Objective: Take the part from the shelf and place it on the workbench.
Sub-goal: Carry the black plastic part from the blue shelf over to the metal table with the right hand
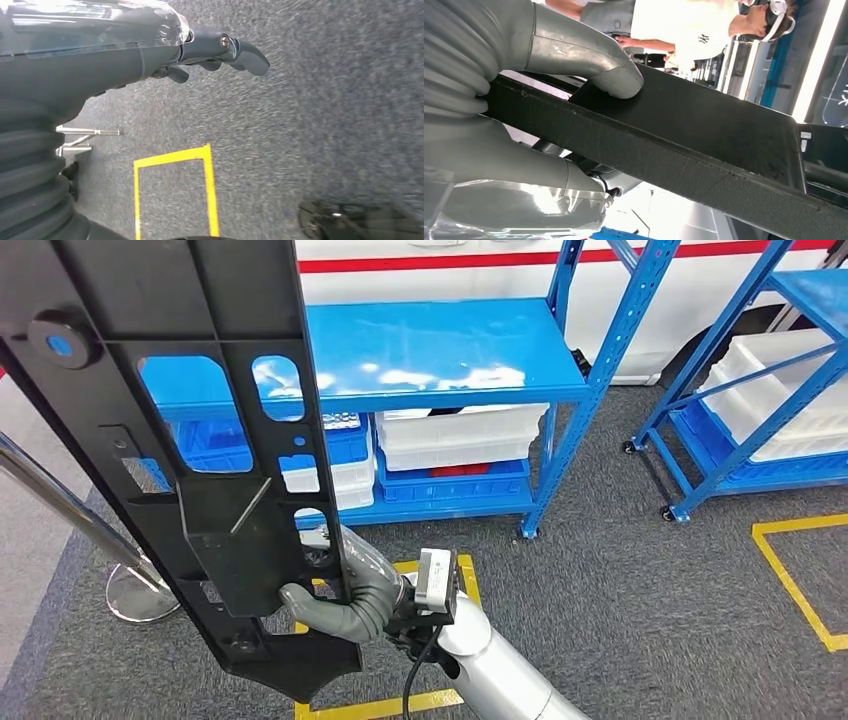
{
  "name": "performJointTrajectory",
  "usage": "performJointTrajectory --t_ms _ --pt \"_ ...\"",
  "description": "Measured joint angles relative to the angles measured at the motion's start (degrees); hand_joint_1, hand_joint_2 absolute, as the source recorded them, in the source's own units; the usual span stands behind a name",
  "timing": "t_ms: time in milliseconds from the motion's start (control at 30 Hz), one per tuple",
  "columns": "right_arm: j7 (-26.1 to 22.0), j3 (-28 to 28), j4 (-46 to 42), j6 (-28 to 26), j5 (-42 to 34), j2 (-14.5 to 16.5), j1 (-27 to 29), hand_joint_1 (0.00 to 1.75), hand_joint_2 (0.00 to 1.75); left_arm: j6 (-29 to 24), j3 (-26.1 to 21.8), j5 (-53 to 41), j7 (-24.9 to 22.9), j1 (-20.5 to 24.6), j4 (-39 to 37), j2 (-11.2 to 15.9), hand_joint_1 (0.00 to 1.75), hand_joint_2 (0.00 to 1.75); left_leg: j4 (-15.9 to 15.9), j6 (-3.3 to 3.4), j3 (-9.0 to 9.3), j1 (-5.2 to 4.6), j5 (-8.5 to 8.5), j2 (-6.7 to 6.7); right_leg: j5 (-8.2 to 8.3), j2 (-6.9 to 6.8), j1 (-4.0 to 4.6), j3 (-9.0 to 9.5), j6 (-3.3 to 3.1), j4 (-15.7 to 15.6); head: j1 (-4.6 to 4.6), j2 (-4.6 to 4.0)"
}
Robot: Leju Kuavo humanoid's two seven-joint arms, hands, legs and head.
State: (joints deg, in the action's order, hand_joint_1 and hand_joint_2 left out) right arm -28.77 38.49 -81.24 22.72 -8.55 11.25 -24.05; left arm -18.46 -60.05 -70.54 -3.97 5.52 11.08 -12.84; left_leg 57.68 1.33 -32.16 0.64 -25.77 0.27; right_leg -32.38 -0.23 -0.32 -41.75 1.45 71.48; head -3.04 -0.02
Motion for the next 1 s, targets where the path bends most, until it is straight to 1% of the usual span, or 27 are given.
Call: performJointTrajectory --t_ms 33,67,100,133,167,200,233,267,300,333,367,400,433,467,500,533,567,600,633,667,733,767,833,867,900,933,1000 --pt "0.14 -0.04 0.01 -0.19 0.0 -0.01 0.0 1.75 1.75 0.04 0.01 -0.09 0.01 0.0 0.0 0.01 0.0 1.75 0.09 -0.07 -1.13 -0.01 0.8 0.02 -0.62 0.0 -0.06 -0.08 0.11 2.82 0.0 0.0" --pt "0.34 -0.11 0.01 -0.38 -0.01 -0.01 -0.02 1.75 1.75 0.09 0.01 -0.16 0.02 0.0 0.0 0.02 0.0 1.75 0.2 -0.17 -2.23 -0.02 1.54 0.04 0.2 0.0 -0.08 0.59 0.11 4.05 0.0 0.0" --pt "0.55 -0.19 0.01 -0.58 -0.02 -0.02 -0.09 1.75 1.75 0.16 0.02 -0.22 0.02 0.01 0.0 0.03 0.0 1.75 0.32 -0.29 -3.29 -0.03 2.25 0.06 1.87 0.0 -0.08 2.23 -0.02 3.31 0.0 0.0" --pt "0.74 -0.28 0.01 -0.78 -0.04 -0.02 -0.21 1.75 1.75 0.23 0.03 -0.3 0.04 0.02 0.0 0.03 0.0 1.75 0.44 -0.43 -4.21 -0.04 2.94 0.05 3.34 0.02 -0.04 4.82 -0.27 0.71 0.0 0.0" --pt "0.9 -0.38 -0.02 -0.98 -0.07 -0.01 -0.4 1.75 1.75 0.32 0.07 -0.38 0.09 0.03 0.0 0.02 0.0 1.75 0.53 -0.63 -4.95 -0.09 3.59 0.01 3.64 0.08 0.09 8.22 -0.67 -3.41 0.0 0.0" --pt "1.02 -0.46 -0.06 -1.24 -0.09 0.01 -0.63 1.75 1.75 0.4 0.11 -0.54 0.15 0.03 0.01 0.01 0.0 1.75 0.56 -0.88 -5.47 -0.13 4.21 -0.03 3.02 0.13 0.25 11.52 -1.1 -8.04 -0.01 0.0" --pt "1.12 -0.55 -0.1 -1.52 -0.1 0.02 -0.81 1.75 1.75 0.48 0.15 -0.73 0.24 0.03 0.01 0.02 0.0 1.75 0.42 -1.18 -5.71 -0.12 4.87 -0.06 2.2 0.2 0.45 13.82 -1.49 -11.51 0.0 0.0" --pt "1.23 -0.66 -0.14 -1.83 -0.11 0.03 -0.95 1.75 1.75 0.56 0.18 -0.91 0.32 0.03 0.02 0.04 0.0 1.75 0.19 -1.52 -5.84 -0.08 5.55 -0.07 1.48 0.25 0.68 15.08 -1.83 -13.79 0.0 0.0" --pt "1.37 -0.74 -0.16 -2.16 -0.1 0.03 -0.98 1.75 1.75 0.64 0.2 -1.12 0.37 -0.02 0.02 0.1 0.0 1.75 -0.2 -1.89 -5.91 -0.06 6.32 -0.08 1.69 0.24 0.79 15.12 -2.17 -14.67 0.01 0.0" --pt "1.5 -0.83 -0.16 -2.48 -0.1 0.0 -0.93 1.75 1.75 0.73 0.2 -1.26 0.42 -0.06 0.02 0.19 0.0 1.75 -0.48 -2.22 -6.08 0.01 6.74 -0.13 2.49 0.14 0.7 14.59 -2.54 -14.73 0.01 0.0" --pt "1.62 -0.88 -0.16 -2.79 -0.08 -0.02 -0.88 1.75 1.75 0.83 0.21 -1.36 0.46 -0.11 0.02 0.27 0.0 1.75 -0.22 -2.53 -6.46 0.0 6.06 -0.19 3.28 0.04 0.58 13.98 -2.97 -14.97 0.01 0.0" --pt "1.7 -0.89 -0.17 -3.09 -0.05 -0.04 -0.8 1.75 1.75 0.93 0.23 -1.44 0.5 -0.17 0.02 0.34 0.0 1.75 0.99 -2.78 -6.99 -0.02 4.11 -0.25 4.21 -0.09 0.42 13.2 -3.47 -15.18 0.0 0.0" --pt "1.71 -0.91 -0.19 -3.37 -0.03 -0.05 -0.72 1.75 1.75 1.02 0.26 -1.5 0.56 -0.18 0.02 0.4 0.0 1.75 3.38 -2.94 -7.65 0.01 1.08 -0.29 5.08 -0.19 0.32 12.34 -3.83 -15.29 0.0 0.0" --pt "1.7 -0.94 -0.2 -3.62 -0.01 -0.08 -0.58 1.75 1.75 1.13 0.3 -1.57 0.62 -0.19 0.02 0.46 0.0 1.75 6.84 -3.1 -8.33 -0.01 -2.31 -0.31 5.89 -0.21 0.43 11.38 -4.1 -15.28 -0.01 0.0" --pt "1.68 -0.99 -0.21 -3.89 0.01 -0.13 -0.34 1.75 1.75 1.24 0.34 -1.72 0.68 -0.19 0.02 0.52 0.0 1.75 10.85 -3.23 -8.87 0.0 -4.81 -0.31 6.67 -0.28 0.54 10.36 -4.26 -15.19 -0.01 0.0" --pt "1.66 -1.07 -0.24 -4.13 0.03 -0.2 -0.06 1.75 1.75 1.36 0.42 -1.86 0.75 -0.19 0.02 0.59 0.0 1.75 14.32 -3.33 -9.07 0.0 -5.77 -0.31 7.44 -0.31 0.66 9.29 -4.27 -15.02 0.0 0.0" --pt "1.65 -1.14 -0.27 -4.36 0.06 -0.31 0.23 1.75 1.75 1.49 0.5 -1.99 0.81 -0.19 0.02 0.64 0.0 1.75 16.54 -3.39 -8.71 0.0 -5.25 -0.31 8.16 -0.35 0.74 8.14 -4.23 -14.78 0.0 0.0" --pt "1.64 -1.24 -0.31 -4.59 0.11 -0.4 0.46 1.75 1.75 1.63 0.61 -2.16 0.86 -0.2 0.02 0.69 0.0 1.75 16.83 -3.39 -7.49 0.0 -3.66 -0.31 8.84 -0.38 0.78 6.94 -4.16 -14.45 0.0 0.0" --pt "1.62 -1.36 -0.39 -4.86 0.22 -0.48 0.62 1.75 1.75 1.81 0.77 -2.34 0.92 -0.19 0.02 0.73 0.0 1.75 15.03 -3.31 -5.32 0.0 -2.06 -0.31 9.45 -0.36 0.78 5.81 -4.04 -14.04 -0.01 0.0" --pt "1.6 -1.54 -0.57 -5.22 0.34 -0.53 0.73 1.75 1.75 2.07 1.01 -2.63 1.02 -0.13 0.02 0.78 0.0 1.75 11.34 -3.15 -2.06 -0.03 -1.67 -0.32 9.99 -0.35 0.82 4.79 -3.87 -13.58 -0.01 0.0" --pt "1.41 -2.22 -1.26 -6.31 0.68 -0.67 0.89 1.75 1.75 2.68 1.63 -3.45 1.46 0.06 0.02 0.86 0.0 1.75 2.86 -2.65 4.03 -0.26 -3.52 -0.39 10.96 -0.37 0.95 3.51 -3.36 -12.8 -0.01 0.0" --pt "1.25 -2.72 -1.69 -6.98 0.91 -0.86 0.98 1.75 1.75 2.99 1.98 -3.93 1.87 0.16 0.02 0.89 0.0 1.75 0.24 -2.35 5.66 -0.43 -4.61 -0.43 11.49 -0.43 0.97 3.26 -3.06 -12.67 -0.01 0.0" --pt "0.8 -4.07 -2.78 -8.65 1.61 -1.79 1.7 1.75 1.75 3.39 2.77 -5.18 3.1 0.2 0.02 0.85 0.0 1.75 -0.77 -1.61 5.44 -0.49 -4.22 -0.37 12.47 -0.49 0.93 3.08 -2.38 -12.84 0.0 0.0" --pt "0.5 -5.04 -3.63 -9.65 2.09 -2.51 2.55 1.75 1.75 3.49 3.3 -6.04 3.84 0.21 0.02 0.83 0.0 1.75 -0.87 -1.16 4.94 -0.37 -3.55 -0.28 11.98 -0.31 0.85 2.79 -2.0 -12.58 0.0 0.0" --pt "0.17 -6.33 -4.79 -10.64 2.71 -3.44 3.83 1.75 1.75 3.46 3.96 -7.08 4.45 0.24 0.02 0.81 0.0 1.75 -1.01 -0.69 4.25 -0.2 -2.82 -0.23 10.37 -0.11 0.74 2.29 -1.6 -11.52 0.01 0.0" --pt "-0.18 -7.83 -6.11 -11.4 3.43 -4.45 5.44 1.75 1.75 3.41 4.7 -8.13 4.86 0.31 0.02 0.79 0.0 1.75 -1.11 -0.33 3.44 -0.02 -2.06 -0.23 7.82 0.09 0.58 1.54 -1.21 -9.44 0.01 0.0" --pt "-0.67 -10.84 -8.67 -11.89 4.78 -6.16 9.0 1.75 1.75 3.38 6.23 -9.68 4.98 0.54 0.03 0.8 0.0 1.75 -1.09 -0.06 1.68 -0.04 -0.73 -0.42 2.44 0.23 0.22 -0.33 -0.59 -2.61 0.01 0.0"
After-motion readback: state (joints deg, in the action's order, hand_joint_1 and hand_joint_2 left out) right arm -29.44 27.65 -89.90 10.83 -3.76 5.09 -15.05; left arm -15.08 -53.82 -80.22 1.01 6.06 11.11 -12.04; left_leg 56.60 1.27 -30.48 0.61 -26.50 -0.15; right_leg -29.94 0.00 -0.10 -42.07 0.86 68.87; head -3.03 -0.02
